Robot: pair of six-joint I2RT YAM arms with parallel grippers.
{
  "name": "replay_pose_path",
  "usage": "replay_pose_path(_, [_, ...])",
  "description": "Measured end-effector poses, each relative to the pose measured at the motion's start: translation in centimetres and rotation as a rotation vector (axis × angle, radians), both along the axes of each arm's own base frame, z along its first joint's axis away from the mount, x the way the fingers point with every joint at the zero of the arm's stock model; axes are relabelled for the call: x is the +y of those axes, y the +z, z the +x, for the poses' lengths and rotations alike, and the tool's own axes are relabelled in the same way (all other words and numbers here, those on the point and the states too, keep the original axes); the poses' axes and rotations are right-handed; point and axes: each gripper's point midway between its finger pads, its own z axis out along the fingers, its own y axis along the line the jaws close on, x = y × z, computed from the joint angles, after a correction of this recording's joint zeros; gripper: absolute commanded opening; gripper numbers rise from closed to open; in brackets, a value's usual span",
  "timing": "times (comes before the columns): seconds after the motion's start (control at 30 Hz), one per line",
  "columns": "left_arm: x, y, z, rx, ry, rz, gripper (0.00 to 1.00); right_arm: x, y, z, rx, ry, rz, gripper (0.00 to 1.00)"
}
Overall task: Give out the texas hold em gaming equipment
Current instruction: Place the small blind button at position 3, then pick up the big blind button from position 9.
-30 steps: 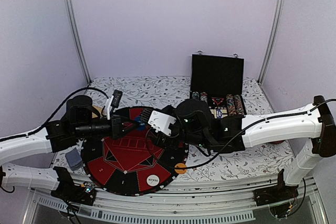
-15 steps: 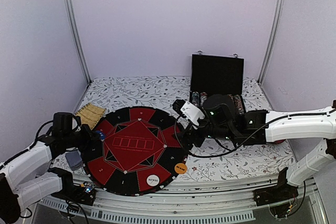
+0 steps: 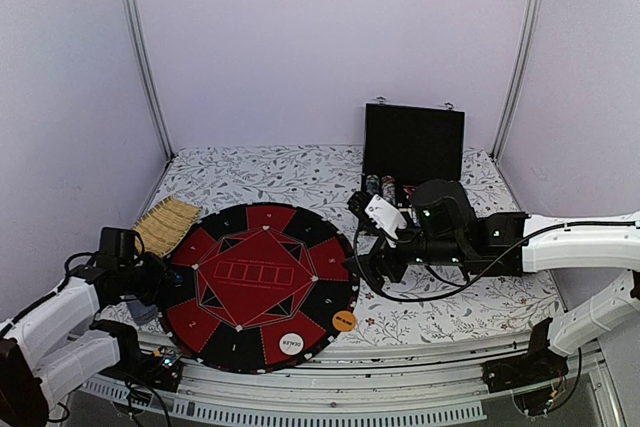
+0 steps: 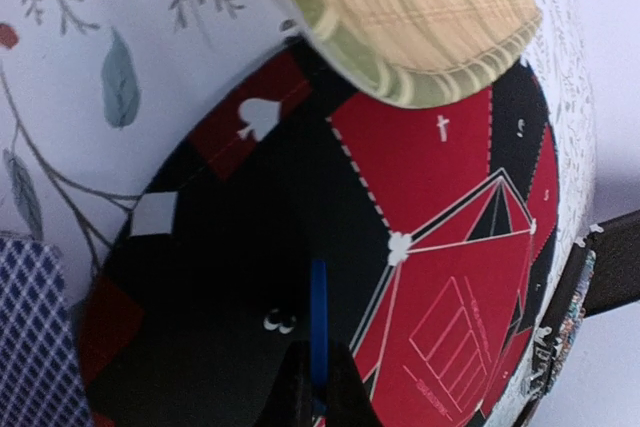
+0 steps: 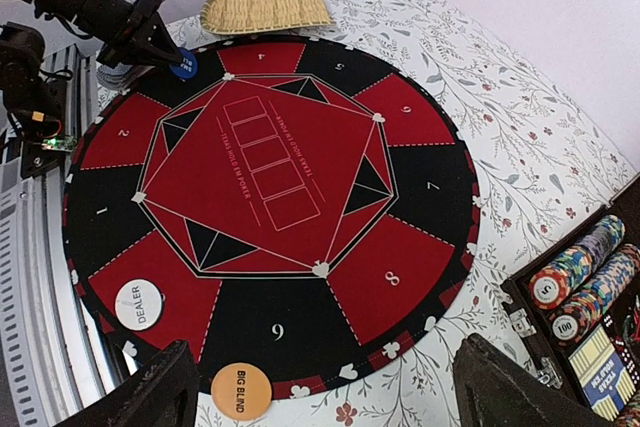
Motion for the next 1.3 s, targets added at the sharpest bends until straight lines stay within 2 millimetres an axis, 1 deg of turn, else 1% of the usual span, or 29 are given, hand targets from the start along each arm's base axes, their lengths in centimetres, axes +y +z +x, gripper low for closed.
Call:
replay_pose_path(0.07, [0.3, -0.8, -0.5, 0.027, 0.02, -0.004, 0.0, 0.1, 0.1, -0.1, -0.003, 0.01, 0.002, 0.91])
replay_pose_path(0.23, [1.0, -1.2, -0.3, 0.04, 0.044, -0.002, 0.0, 0.2, 0.1, -0.2, -0.005, 0.031, 0.001, 0.91])
replay_pose_path(0.27, [1.2, -1.2, -0.3, 0.043, 0.047, 0.001, 0.05, 0.2, 0.1, -0.3, -0.004, 0.034, 0.001, 0.91])
replay_pose_path(0.37, [1.5, -1.1, -0.1, 0.048, 0.052, 0.014, 0.32, 0.2, 0.0, -0.3, -0.001, 0.036, 0.001, 0.92])
replay_pose_path(0.43, [1.9, -1.4, -0.4, 0.068, 0.059, 0.034, 0.42, 0.2, 0.0, -0.4, 0.002, 0.036, -0.003, 0.92])
replay_pose_path(0.57, [2.7, -1.5, -1.0, 0.097, 0.079, 0.071, 0.55, 0.2, -0.4, -0.3, 0.028, 0.028, -0.026, 0.93])
replay_pose_path(0.63, [3.0, -1.0, -1.0, 0.093, 0.084, 0.09, 0.58, 0.2, -0.9, -0.2, 0.053, 0.017, -0.044, 0.93])
replay_pose_path(0.7, [3.3, -0.3, -0.7, 0.078, 0.089, 0.108, 0.58, 0.2, -1.5, -0.2, 0.077, 0.006, -0.062, 0.94])
replay_pose_path(0.77, [3.5, 0.7, -0.2, 0.057, 0.087, 0.127, 0.58, 0.1, -2.5, -0.2, 0.116, -0.01, -0.087, 0.96])
replay_pose_path(0.83, [3.7, 1.9, 0.5, 0.027, 0.079, 0.145, 0.58, 0.0, -3.7, -0.3, 0.163, -0.03, -0.115, 1.0])
replay_pose_path(0.9, [3.8, 3.4, 1.2, -0.008, 0.069, 0.162, 0.58, 0.0, -5.3, -0.4, 0.213, -0.047, -0.147, 0.99])
replay_pose_path(0.97, [3.8, 5.0, 2.1, -0.053, 0.054, 0.179, 0.6, -0.2, -7.4, -0.6, 0.275, -0.076, -0.19, 0.99])
replay_pose_path(1.1, [3.7, 8.1, 3.6, -0.14, 0.017, 0.214, 0.71, -0.4, -11.6, -1.5, 0.371, -0.119, -0.298, 0.99])
replay_pose_path(1.17, [3.5, 9.1, 4.0, -0.166, -0.008, 0.234, 0.76, 0.0, -13.3, -2.2, 0.401, -0.124, -0.349, 0.99])
replay_pose_path(1.23, [3.1, 9.8, 4.5, -0.183, -0.041, 0.252, 0.8, 0.7, -14.6, -3.0, 0.422, -0.118, -0.389, 1.0])
replay_pose_path(1.3, [2.5, 10.3, 5.0, -0.19, -0.085, 0.271, 0.83, 1.3, -15.3, -3.6, 0.433, -0.114, -0.416, 0.96])
